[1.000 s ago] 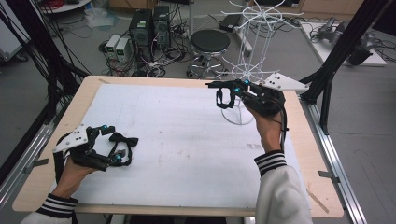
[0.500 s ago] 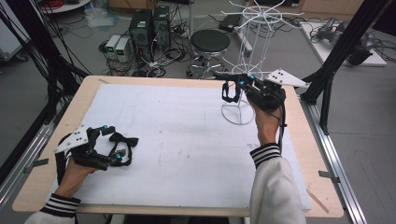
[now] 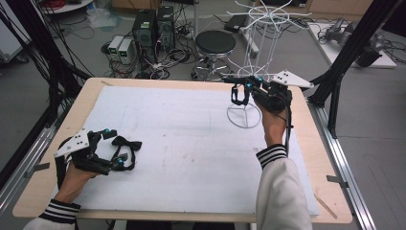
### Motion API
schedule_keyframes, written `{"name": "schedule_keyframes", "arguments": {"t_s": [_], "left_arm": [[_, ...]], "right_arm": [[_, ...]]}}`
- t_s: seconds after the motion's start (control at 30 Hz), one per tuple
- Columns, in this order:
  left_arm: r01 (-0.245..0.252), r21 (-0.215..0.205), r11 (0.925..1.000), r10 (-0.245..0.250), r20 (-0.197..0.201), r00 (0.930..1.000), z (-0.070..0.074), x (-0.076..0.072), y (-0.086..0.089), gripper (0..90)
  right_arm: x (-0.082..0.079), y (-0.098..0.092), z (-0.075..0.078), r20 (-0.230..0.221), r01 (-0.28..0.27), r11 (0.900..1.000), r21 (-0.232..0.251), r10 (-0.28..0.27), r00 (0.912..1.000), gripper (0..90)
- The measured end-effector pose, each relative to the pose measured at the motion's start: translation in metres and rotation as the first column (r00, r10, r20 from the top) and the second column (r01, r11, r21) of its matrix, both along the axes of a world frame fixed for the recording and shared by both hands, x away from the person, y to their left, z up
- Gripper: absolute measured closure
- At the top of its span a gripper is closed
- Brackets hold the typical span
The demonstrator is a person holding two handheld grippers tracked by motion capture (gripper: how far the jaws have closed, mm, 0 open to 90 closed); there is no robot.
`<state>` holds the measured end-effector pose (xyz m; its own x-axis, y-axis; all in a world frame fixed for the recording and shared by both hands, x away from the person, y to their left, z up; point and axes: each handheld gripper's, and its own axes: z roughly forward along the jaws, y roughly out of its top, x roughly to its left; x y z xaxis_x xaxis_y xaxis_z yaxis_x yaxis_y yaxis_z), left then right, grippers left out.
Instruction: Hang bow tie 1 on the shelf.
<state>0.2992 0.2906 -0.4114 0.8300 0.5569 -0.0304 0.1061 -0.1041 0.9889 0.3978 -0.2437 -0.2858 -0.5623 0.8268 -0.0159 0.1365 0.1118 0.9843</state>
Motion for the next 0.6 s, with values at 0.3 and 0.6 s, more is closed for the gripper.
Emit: {"name": "schedule_keyframes", "arguments": {"t_s": [0.3, 0.6], "left_arm": [[-0.011, -0.003, 0.9999, 0.011, 0.011, 0.9999, 0.004, -0.001, 0.006, 1.7], [-0.017, -0.002, 0.9999, 0.017, 0.015, 0.9997, 0.006, -0.001, 0.006, 1.8]], "right_arm": [[-0.005, 0.006, 0.002, 0.022, 0.023, 0.999, -0.028, -0.022, 0.9995, 11.0], [-0.012, 0.011, 0.007, 0.073, -0.045, 0.998, -0.047, 0.049, 0.9961, 0.6]]}}
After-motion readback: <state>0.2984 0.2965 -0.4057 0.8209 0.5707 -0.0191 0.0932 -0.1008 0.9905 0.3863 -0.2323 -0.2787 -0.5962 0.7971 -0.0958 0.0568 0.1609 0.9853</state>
